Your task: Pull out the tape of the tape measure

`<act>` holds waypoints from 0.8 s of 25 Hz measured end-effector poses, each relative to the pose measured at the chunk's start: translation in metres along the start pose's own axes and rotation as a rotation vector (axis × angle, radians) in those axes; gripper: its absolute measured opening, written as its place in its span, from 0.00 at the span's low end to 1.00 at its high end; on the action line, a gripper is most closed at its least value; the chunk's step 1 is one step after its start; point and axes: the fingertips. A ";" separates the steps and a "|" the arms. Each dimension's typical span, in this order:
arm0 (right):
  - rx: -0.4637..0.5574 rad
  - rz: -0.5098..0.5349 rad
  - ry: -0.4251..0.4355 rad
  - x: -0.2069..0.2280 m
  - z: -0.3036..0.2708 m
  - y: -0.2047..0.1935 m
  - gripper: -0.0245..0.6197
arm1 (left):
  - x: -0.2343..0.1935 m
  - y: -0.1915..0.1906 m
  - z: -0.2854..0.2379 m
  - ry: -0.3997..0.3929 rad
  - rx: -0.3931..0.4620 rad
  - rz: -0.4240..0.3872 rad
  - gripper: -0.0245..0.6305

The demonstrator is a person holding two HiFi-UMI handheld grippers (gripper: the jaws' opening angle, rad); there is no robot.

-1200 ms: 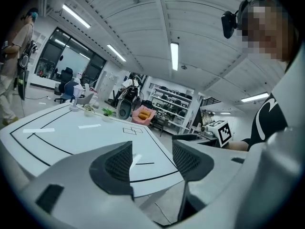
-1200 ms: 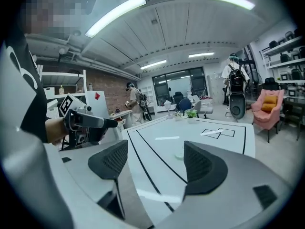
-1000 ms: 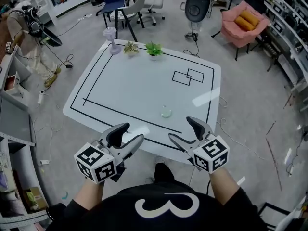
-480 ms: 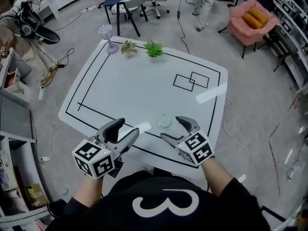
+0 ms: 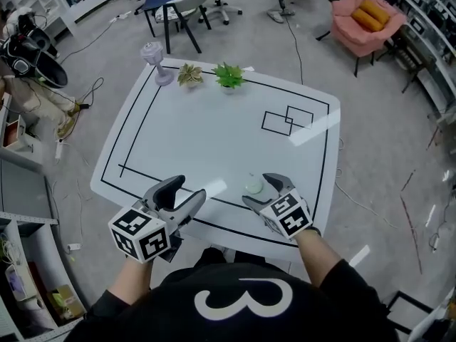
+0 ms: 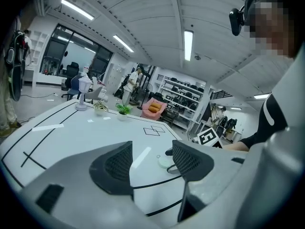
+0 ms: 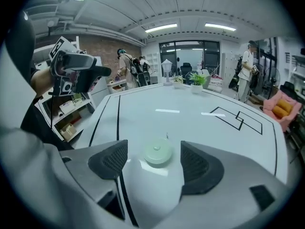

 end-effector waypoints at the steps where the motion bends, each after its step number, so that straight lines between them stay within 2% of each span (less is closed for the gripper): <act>1: -0.011 0.002 -0.009 0.001 -0.003 -0.001 0.58 | -0.003 0.001 0.000 -0.005 -0.004 0.000 0.41; 8: -0.056 0.009 -0.044 0.000 -0.014 -0.007 0.57 | -0.015 0.005 -0.004 -0.057 -0.021 -0.011 0.41; 14: -0.074 -0.011 -0.061 -0.004 -0.015 -0.005 0.38 | -0.018 0.015 -0.002 -0.109 -0.013 -0.025 0.41; 20: -0.082 -0.044 -0.057 -0.003 -0.016 -0.004 0.38 | -0.021 0.021 -0.001 -0.146 -0.017 -0.043 0.41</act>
Point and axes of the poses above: the fingertips, and each gripper's own axes: z backward along the fingers, x to its right, y out of its top, and after that the axes turned 6 degrees about y, right-handed
